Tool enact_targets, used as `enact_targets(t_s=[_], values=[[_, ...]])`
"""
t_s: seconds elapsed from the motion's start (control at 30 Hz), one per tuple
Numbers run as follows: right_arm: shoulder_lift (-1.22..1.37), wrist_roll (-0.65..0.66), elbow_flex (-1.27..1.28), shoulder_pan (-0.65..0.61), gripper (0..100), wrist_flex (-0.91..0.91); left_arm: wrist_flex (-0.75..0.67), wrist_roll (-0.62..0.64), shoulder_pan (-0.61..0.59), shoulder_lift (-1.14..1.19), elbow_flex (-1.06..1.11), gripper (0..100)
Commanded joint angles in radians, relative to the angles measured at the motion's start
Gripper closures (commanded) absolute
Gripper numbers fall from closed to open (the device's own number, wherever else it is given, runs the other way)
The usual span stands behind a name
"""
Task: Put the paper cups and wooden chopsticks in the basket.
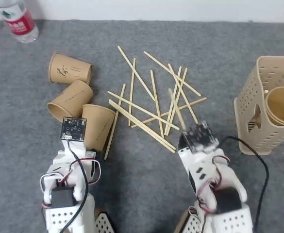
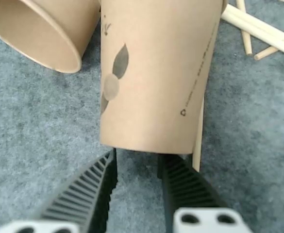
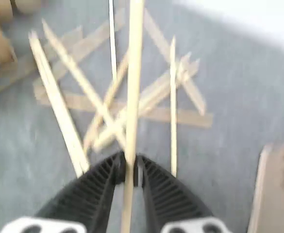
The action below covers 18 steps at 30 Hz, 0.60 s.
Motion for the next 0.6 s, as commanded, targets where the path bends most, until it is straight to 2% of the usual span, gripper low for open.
enact_targets(t_s=[0.0,0.3,0.43,0.57], values=[[0.019,-0.012,-0.023,0.010,99.1,-0.031,0.000,-0.006,0.008,-0.012,-0.005,87],[-0.130,-0.020,-0.029,0.013,99.1,0.065,0.000,-0.006,0.008,-0.012,-0.005,87],[-0.125,-0.104,-0.123,0.105,99.1,0.036,0.000,-0.006,0.008,-0.012,-0.005,87],[-0.107,-0.109,-0.180,0.183,99.1,-0.062,0.000,-0.006,0.008,-0.012,-0.005,87]])
